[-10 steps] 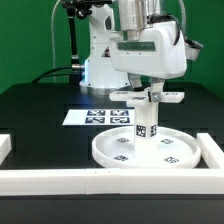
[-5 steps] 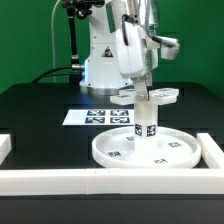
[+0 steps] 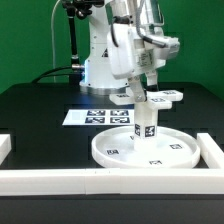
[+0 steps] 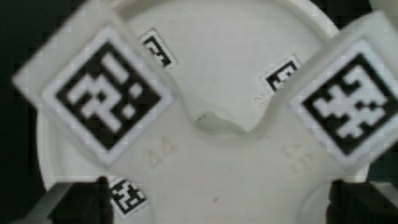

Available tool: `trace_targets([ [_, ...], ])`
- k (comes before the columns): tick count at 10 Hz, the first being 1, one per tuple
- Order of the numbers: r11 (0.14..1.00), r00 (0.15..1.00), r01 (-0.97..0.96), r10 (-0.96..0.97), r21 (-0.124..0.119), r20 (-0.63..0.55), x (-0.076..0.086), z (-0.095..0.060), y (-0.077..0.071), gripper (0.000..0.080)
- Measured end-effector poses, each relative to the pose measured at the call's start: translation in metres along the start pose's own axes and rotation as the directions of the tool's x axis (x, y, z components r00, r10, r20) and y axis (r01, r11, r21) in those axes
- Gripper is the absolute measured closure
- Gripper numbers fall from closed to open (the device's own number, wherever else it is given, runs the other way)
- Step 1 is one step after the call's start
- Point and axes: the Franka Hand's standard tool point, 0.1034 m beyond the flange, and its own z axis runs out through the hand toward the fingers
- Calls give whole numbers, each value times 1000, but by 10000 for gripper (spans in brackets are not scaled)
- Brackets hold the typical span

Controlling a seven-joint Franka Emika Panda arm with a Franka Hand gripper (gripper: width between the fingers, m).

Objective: Assemble round table

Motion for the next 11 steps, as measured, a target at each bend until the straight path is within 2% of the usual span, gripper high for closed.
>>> trace_targets([
  [3, 997, 996, 77, -77, -1, 44, -18, -24, -5, 156],
  [6, 960, 960, 279, -279, 3, 40, -16, -21, -4, 150],
  [7, 912, 912, 409, -409, -19, 28, -18, -20, 0, 150],
  [9, 698, 700, 714, -713, -61, 45, -23, -21, 0, 150],
  [10, 606, 611, 791, -788, -81, 76, -31, -21, -2, 150],
  [11, 557, 562, 827, -823, -78, 81, -34, -21, -3, 150],
])
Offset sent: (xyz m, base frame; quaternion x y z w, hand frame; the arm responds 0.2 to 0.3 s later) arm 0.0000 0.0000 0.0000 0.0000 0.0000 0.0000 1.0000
